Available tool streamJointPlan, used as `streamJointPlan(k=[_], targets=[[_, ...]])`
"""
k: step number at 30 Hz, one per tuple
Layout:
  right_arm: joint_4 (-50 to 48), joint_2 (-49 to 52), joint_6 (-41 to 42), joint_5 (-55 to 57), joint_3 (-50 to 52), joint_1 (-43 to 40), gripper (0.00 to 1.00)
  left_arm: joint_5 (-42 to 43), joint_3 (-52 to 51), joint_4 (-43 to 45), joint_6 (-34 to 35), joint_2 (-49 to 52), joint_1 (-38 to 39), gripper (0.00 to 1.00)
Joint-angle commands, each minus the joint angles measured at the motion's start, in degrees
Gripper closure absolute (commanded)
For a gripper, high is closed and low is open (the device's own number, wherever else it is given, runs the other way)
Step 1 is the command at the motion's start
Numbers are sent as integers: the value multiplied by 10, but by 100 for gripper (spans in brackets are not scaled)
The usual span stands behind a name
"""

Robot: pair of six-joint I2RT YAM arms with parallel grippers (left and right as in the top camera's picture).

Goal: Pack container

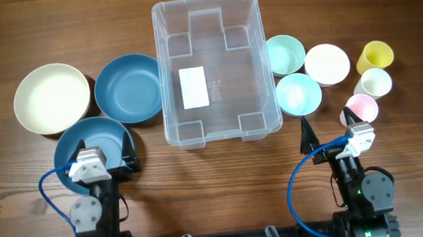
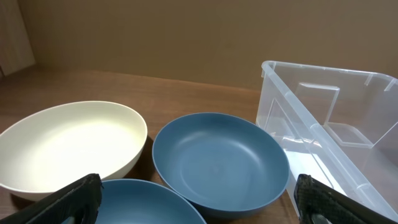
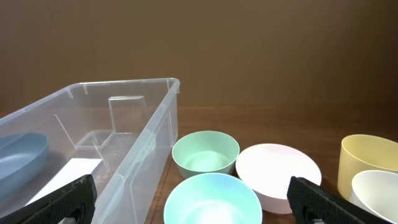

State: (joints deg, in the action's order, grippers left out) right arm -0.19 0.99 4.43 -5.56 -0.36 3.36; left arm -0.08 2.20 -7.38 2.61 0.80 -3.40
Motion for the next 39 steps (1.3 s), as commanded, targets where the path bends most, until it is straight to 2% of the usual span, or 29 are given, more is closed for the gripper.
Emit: streamJointPlan(k=[1, 11, 15, 21, 29, 33, 39], targets=[[-2, -2, 1, -5, 1, 4, 0, 7, -4, 3, -9, -4, -2, 0], [-2, -2, 1, -5, 1, 4, 0, 7, -4, 3, -9, -4, -2, 0], [-1, -2, -35, 45, 1, 4, 0, 7, -4, 3, -9, -4, -2, 0], [-23, -2, -53, 50, 0, 4, 0, 7, -4, 3, -9, -4, -2, 0], [-32, 14, -28, 168, -56, 4, 0, 7, -4, 3, -9, -4, -2, 0], [-41, 74, 0, 208, -115, 4, 0, 7, -4, 3, -9, -4, -2, 0], [-82, 207, 4, 206, -139, 3, 0, 7, -4, 3, -9, -4, -2, 0]])
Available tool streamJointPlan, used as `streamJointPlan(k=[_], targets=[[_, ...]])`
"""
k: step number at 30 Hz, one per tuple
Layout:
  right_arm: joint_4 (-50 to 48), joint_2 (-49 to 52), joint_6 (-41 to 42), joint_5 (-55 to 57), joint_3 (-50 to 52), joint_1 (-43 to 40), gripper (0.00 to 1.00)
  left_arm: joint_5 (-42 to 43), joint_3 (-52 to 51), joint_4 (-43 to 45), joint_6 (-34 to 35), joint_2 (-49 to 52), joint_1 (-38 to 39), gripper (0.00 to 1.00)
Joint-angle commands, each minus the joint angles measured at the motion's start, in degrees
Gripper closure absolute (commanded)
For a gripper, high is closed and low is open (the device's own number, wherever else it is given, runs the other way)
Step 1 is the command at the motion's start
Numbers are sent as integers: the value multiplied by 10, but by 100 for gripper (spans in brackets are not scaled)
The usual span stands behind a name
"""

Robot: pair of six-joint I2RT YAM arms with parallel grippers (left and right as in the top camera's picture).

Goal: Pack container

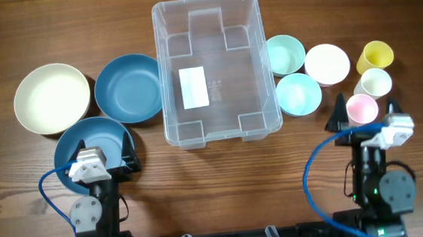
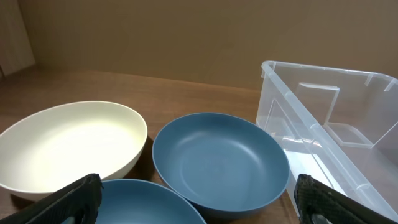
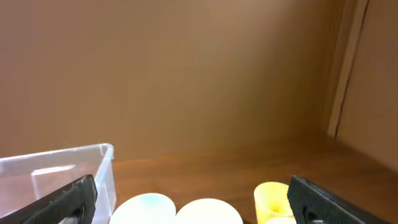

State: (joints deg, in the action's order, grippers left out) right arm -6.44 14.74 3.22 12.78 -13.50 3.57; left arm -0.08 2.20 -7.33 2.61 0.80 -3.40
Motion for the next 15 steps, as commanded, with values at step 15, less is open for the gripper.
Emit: streamJointPlan(k=[15], targets=[[77, 385, -32, 12, -346, -22, 0, 7, -4, 2, -9, -4, -2, 0]])
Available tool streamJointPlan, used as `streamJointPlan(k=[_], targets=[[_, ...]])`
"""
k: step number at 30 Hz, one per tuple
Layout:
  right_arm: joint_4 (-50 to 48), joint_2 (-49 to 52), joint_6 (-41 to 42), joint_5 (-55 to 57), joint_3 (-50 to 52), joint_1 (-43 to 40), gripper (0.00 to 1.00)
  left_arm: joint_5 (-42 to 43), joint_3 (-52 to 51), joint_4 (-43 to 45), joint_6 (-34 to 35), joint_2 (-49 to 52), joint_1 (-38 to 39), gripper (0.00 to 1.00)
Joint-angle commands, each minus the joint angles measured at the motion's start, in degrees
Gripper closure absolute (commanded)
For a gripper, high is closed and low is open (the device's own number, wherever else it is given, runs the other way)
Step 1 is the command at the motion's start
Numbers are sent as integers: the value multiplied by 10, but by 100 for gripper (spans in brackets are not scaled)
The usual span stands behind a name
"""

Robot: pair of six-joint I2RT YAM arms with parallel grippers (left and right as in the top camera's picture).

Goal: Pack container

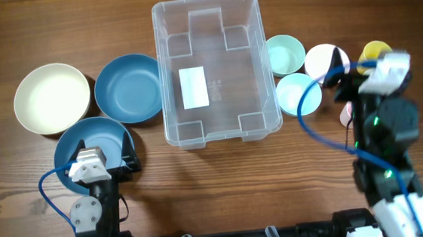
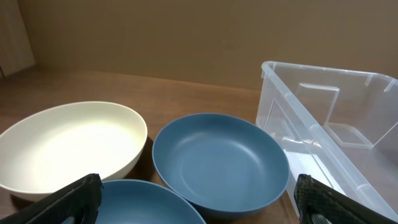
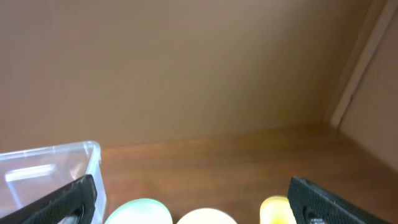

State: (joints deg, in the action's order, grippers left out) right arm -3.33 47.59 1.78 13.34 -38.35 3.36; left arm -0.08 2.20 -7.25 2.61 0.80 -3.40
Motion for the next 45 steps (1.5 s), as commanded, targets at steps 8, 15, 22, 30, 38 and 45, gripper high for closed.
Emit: streamJointPlan(k=[8, 15, 22, 30, 38, 45], targets=[[171, 207, -12, -154, -311, -200, 0, 7, -4, 2, -9, -4, -2, 0], [120, 239, -17, -198, -322, -305, 0, 7, -4, 2, -9, -4, -2, 0], [120, 243, -26, -199, -322, -306, 0, 7, -4, 2, -9, -4, -2, 0], [217, 243, -29, -199, -322, -306, 0, 7, -4, 2, -9, -4, -2, 0], [327, 243, -29, -199, -322, -306, 0, 7, -4, 24, -9, -4, -2, 0], [344, 243, -29, -199, -322, -306, 0, 29, -4, 67, -5, -4, -2, 0]])
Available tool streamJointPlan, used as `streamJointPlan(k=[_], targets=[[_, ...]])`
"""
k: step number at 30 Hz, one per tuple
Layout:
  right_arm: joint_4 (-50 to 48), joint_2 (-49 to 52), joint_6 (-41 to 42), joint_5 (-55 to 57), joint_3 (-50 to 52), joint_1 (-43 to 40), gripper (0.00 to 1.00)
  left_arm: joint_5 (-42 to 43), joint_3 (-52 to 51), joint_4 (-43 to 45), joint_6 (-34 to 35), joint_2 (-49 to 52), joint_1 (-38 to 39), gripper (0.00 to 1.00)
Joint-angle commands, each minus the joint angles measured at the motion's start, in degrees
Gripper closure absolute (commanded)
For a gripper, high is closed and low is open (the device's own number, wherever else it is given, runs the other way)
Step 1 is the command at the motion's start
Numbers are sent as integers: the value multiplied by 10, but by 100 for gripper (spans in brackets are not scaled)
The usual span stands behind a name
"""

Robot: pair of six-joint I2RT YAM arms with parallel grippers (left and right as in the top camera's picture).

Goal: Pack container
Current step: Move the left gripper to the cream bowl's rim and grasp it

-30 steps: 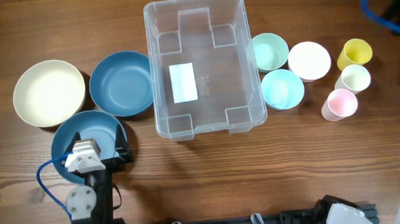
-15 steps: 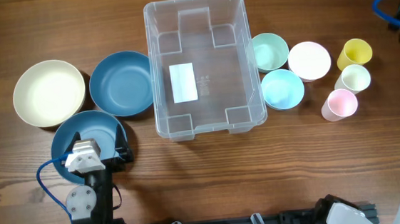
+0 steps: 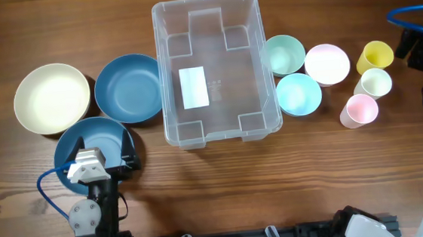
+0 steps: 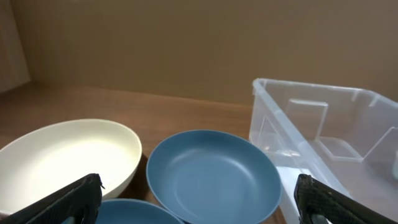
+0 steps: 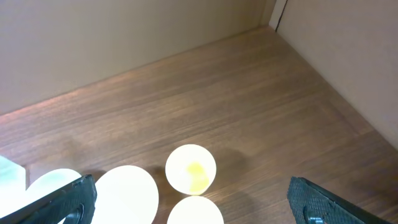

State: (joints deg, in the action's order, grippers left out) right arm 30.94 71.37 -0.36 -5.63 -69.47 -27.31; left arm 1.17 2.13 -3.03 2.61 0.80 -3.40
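Note:
The clear plastic container (image 3: 211, 65) stands empty at the table's middle back. Left of it are a cream bowl (image 3: 51, 97) and a blue bowl (image 3: 127, 87), with a second blue bowl (image 3: 81, 140) in front. To its right sit a mint bowl (image 3: 284, 54), a light blue bowl (image 3: 299, 94), a pale pink bowl (image 3: 327, 64), a yellow cup (image 3: 374, 56), a white cup (image 3: 373, 83) and a pink cup (image 3: 358, 110). My left gripper (image 4: 196, 200) is open, low over the front blue bowl. High at the far right, my right gripper (image 5: 193, 202) is open, looking down on the yellow cup (image 5: 191, 168).
The right arm and its blue cable (image 3: 415, 15) reach in from the table's right edge. Bare wood lies in front of the container and beyond the cups toward a side wall (image 5: 336, 56).
My right gripper has gone from above the pale pink bowl to high over the table's far right edge, still open. The left wrist view has shifted slightly; the left gripper stays open over the front bowl.
Both grippers first rested open at the table's front, the right one in front of the light blue bowl. The right gripper then stood by the pink cup, then above the cups, and now hangs high at the far right. Nothing has been picked up.

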Motion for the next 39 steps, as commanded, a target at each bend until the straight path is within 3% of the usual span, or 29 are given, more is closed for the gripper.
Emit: streamJointPlan(k=[1, 4, 6, 9, 12, 17, 24, 27, 30, 35, 37, 39], targets=[[1, 5, -7, -9, -10, 1, 0, 24, -4, 37, -5, -4, -2, 0], [1, 5, -7, -9, -10, 1, 0, 32, -1, 79, -4, -4, -2, 0], [1, 5, -7, -9, -10, 1, 0, -5, 20, 71, 21, -1, -3, 0], [1, 5, -7, -9, -10, 1, 0, -89, 97, 2, 78, 26, -3, 0], [1, 5, -7, -9, -10, 1, 0, -127, 239, -85, 81, 113, -3, 0], [1, 5, -7, -9, -10, 1, 0, -99, 368, -143, 82, 252, -2, 0], [1, 5, -7, -9, -10, 1, 0, -78, 381, -179, 80, 348, -3, 0], [1, 5, -7, -9, -10, 1, 0, -172, 381, -181, 99, 377, -3, 0], [1, 5, -7, -9, -10, 1, 0, -273, 381, -185, 194, 408, -18, 0], [1, 5, -7, -9, -10, 1, 0, -247, 381, -179, 269, 470, -101, 0], [1, 5, -7, -9, -10, 1, 0, -208, 381, -169, 284, 495, -145, 0], [2, 5, -7, -9, -10, 1, 0, -118, 381, -144, 305, 539, -223, 0]])
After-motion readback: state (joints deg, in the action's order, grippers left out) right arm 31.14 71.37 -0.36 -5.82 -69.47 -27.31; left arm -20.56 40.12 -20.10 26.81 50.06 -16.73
